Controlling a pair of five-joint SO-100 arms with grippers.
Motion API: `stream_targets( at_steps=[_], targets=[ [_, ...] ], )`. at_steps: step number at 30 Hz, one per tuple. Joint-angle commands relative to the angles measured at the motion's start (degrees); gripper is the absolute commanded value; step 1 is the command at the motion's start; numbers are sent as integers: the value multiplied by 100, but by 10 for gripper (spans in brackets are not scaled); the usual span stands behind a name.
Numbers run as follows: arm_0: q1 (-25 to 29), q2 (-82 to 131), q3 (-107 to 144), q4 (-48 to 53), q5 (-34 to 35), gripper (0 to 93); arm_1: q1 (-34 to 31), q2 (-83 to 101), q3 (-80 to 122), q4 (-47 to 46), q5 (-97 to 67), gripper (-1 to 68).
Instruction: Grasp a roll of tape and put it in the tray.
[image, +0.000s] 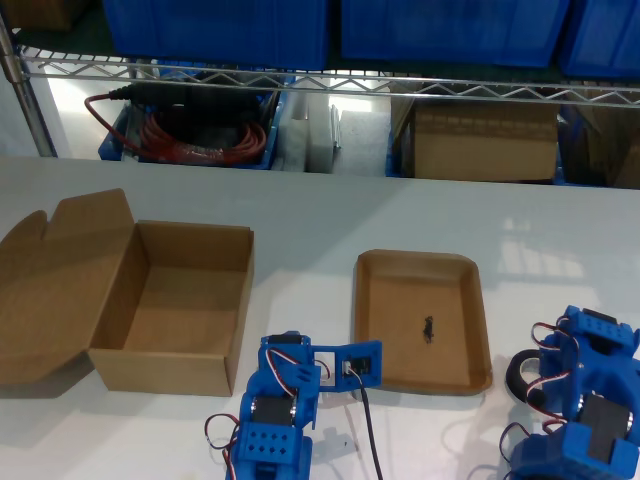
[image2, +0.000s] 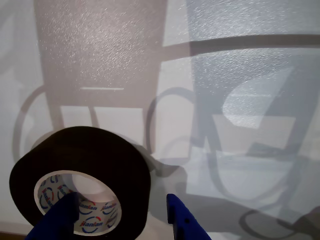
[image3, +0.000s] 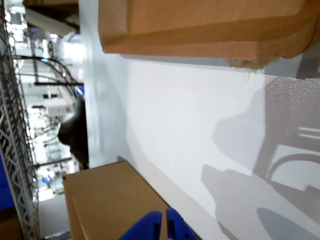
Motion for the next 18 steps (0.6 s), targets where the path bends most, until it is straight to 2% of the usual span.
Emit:
stream_targets(
  at_steps=[1,2,5,8,18],
  targets=[
    [-53,62,185,-70,18,2,-123,-97,-325,-97,9,240],
    [-53,62,185,-70,18,2,-158,-132,-334,-123,26,233],
    [-53,62,185,-70,18,2,-202,-272,-378,-193,70,147],
    [-53,62,185,-70,18,2,-211,-334,-396,-246,70,8],
    [-53,62,185,-70,18,2,-88,-369,-396,-396,114,2]
  ],
)
